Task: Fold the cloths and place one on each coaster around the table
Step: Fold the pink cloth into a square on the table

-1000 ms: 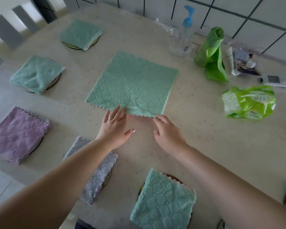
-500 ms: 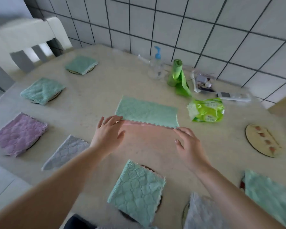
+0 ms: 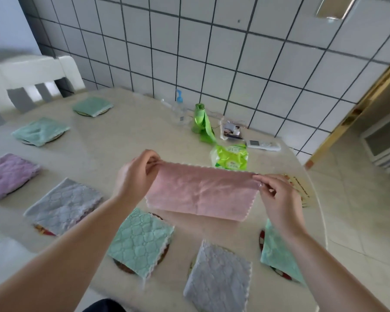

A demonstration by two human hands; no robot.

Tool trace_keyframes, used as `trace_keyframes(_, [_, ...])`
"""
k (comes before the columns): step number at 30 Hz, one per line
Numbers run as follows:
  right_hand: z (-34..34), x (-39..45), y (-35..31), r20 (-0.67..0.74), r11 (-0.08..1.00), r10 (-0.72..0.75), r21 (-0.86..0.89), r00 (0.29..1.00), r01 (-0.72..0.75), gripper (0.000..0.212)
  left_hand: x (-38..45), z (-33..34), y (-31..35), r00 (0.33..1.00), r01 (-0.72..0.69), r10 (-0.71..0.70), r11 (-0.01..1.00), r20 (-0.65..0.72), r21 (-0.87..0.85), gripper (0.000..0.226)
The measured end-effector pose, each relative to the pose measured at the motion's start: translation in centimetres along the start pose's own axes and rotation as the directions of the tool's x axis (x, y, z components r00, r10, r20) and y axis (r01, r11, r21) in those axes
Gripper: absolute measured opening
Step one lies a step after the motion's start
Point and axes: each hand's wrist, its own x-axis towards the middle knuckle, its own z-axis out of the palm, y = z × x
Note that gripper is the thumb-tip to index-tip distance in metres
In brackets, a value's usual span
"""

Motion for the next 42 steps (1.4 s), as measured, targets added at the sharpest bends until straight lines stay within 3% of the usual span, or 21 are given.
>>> trace_keyframes(5, [-1.2,0.1,0.9,0.009,0.987,0.094,0.132,0.996,-0.094,0.03,1.6,0.2,1.3,0.996,0.092,-0.095,0.976,0.004,0.196,0.015])
trace_keyframes(8, [-1.8,1.3,0.5,-0.048,0.989,0.071,0.131,0.996,-0.065,0.032,3.6,0.1,2.7,0.995,0.085,-0.089,0.991,0.033,0.102,0.004])
trace_keyframes(10, [-2.7,2.4,0.1,-0.07,0.983,0.097,0.163,0.993,-0.084,0.029,4.9,-0.3,4.1,0.998,0.065,-0.065,0.998,0.016,0.0,0.019])
trace_keyframes(14, [-4.4,4.5,-0.7,-0.141,0.968,0.118,0.236,0.983,-0.082,0.025,6.6,-2.1,6.9,0.996,-0.035,0.025,0.993,-0.083,-0.11,0.022])
trace_keyframes(20, [-4.7,3.2,-1.1,-0.227,0.94,0.151,0.333,0.962,-0.069,0.038,6.2,-3.5,7.1,0.969,-0.183,0.144,0.965,-0.201,-0.19,0.014])
trace_keyframes(23, [-3.4,0.2,-0.4,-0.177,0.937,0.186,0.329,0.967,-0.119,0.035,3.8,-2.7,5.0,0.985,-0.152,0.13,0.966,-0.116,-0.209,0.014])
trace_keyframes(26, [-1.1,-4.0,1.7,-0.049,0.924,0.275,0.289,0.96,-0.25,0.033,0.1,-1.5,2.0,0.995,-0.06,0.07,0.987,0.065,-0.152,0.02])
trace_keyframes(32, [2.5,-10.3,5.0,0.09,0.884,0.403,0.221,0.911,-0.413,0.044,-6.1,0.6,-2.4,0.938,0.074,-0.071,0.997,0.339,0.003,0.023])
trace_keyframes(36, [3.6,-10.6,5.7,0.139,0.86,0.454,0.191,0.88,-0.474,0.041,-6.3,1.8,-3.4,0.892,0.146,-0.16,0.987,0.422,0.066,0.022])
trace_keyframes(42, [5.2,-6.6,6.7,0.135,0.863,0.488,0.069,0.862,-0.5,0.029,-3.1,4.3,-4.4,0.862,0.242,-0.259,0.966,0.436,0.096,0.022])
